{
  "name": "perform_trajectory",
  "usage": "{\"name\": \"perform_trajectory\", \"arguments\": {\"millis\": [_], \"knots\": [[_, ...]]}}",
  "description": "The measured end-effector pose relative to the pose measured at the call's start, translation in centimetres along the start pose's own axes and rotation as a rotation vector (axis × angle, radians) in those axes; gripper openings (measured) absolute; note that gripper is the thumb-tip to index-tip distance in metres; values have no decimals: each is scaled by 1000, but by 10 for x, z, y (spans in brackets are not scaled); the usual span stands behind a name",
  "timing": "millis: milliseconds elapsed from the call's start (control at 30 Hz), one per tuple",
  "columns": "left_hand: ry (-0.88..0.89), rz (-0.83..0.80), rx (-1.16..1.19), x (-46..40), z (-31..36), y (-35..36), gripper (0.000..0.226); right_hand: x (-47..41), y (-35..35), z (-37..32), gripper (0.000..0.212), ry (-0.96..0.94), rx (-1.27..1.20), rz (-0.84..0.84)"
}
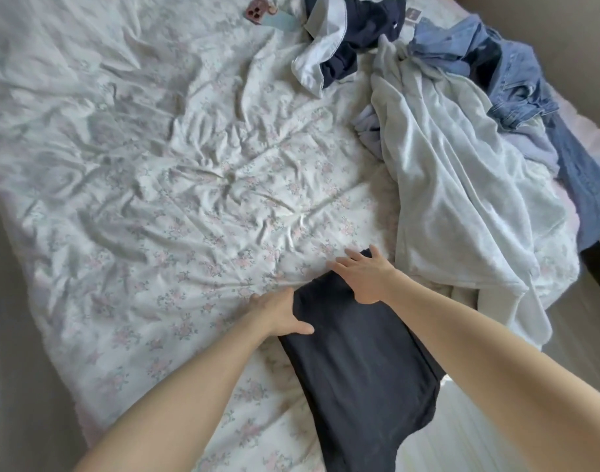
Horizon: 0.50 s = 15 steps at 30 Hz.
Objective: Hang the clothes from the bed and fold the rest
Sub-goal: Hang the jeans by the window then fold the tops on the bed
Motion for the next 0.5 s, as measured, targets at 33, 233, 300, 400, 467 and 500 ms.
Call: {"name": "perform_trajectory", "arguments": {"millis": [33,233,300,400,467,500], "knots": [[12,7,-24,-2,3,-1,69,-4,2,3,81,2,20,-59],[86,5,178,0,7,-4,56,-1,-16,11,43,-26,55,4],[93,58,149,6,9,-16,50,9,-25,15,35,-16,42,63],[105,149,102,20,17,-50,37,24,-50,26,28,24,19,131],[94,252,52,32,21,-87,32,37,-81,37,28,67,-17,225],[83,322,20,40,23,-108,31,44,-98,42,29,86,-33,296]]}}
Point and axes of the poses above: each hand's wrist, its own x-axis away from the middle knuckle, its own y-axis out of the palm, z = x × y, the point moved 9 cm from there along -x, towards the middle knuckle, and after that the axes turned 4 degrees about -z, right-handed, at the moved point
